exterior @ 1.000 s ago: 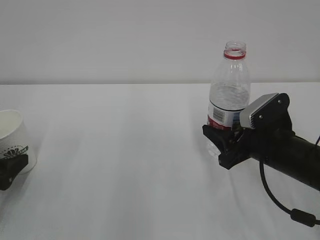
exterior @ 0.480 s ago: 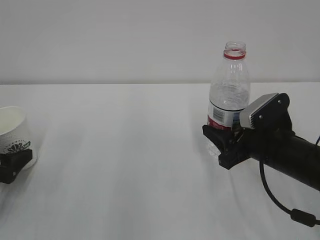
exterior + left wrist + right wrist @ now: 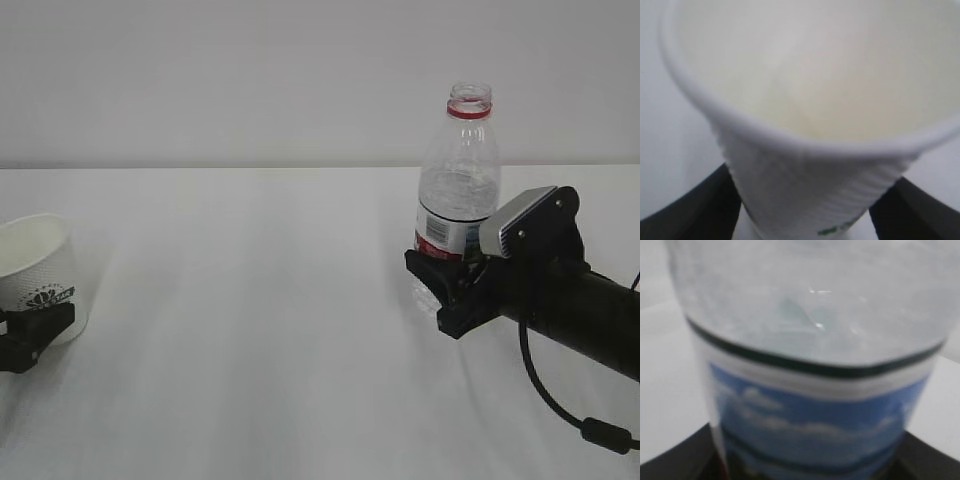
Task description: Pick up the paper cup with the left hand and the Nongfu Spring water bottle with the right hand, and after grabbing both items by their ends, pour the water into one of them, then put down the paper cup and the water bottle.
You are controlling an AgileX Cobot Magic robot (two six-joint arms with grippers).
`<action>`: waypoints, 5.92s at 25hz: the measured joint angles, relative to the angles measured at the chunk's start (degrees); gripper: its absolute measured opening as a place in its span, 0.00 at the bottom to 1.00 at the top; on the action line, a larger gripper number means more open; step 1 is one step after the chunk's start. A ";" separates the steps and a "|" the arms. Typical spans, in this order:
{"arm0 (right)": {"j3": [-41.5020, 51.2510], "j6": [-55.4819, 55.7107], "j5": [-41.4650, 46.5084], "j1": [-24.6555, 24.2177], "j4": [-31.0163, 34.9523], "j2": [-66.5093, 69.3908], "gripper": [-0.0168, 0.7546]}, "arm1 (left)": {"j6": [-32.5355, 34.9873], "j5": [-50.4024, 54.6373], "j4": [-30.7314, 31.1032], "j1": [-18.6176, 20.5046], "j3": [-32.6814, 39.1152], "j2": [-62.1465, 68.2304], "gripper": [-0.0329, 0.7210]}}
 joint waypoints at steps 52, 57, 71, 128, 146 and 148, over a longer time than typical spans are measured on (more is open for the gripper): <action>5.38 0.00 0.00 0.00 -0.20 0.00 0.61 | -8.77 0.10 20.41 -29.56 -0.09 -9.00 0.69; 6.17 0.00 0.00 0.00 -0.20 -0.02 0.61 | -8.90 0.10 20.41 -33.71 -0.09 -9.00 0.69; 6.17 0.00 0.00 0.00 -0.20 -0.12 0.61 | -6.69 0.10 13.34 -45.10 -0.09 -9.00 0.69; -5.61 -4.30 4.36 0.00 -17.26 -10.01 0.60 | -12.35 3.18 21.37 -46.72 -9.83 -9.48 0.69; -9.78 -20.72 6.60 0.00 -21.69 -10.01 0.60 | -12.35 2.95 18.44 -46.74 -9.83 -9.48 0.69; -9.78 -22.57 6.60 0.00 -21.55 -10.01 0.60 | -12.35 2.95 17.38 -46.74 -9.83 -9.48 0.69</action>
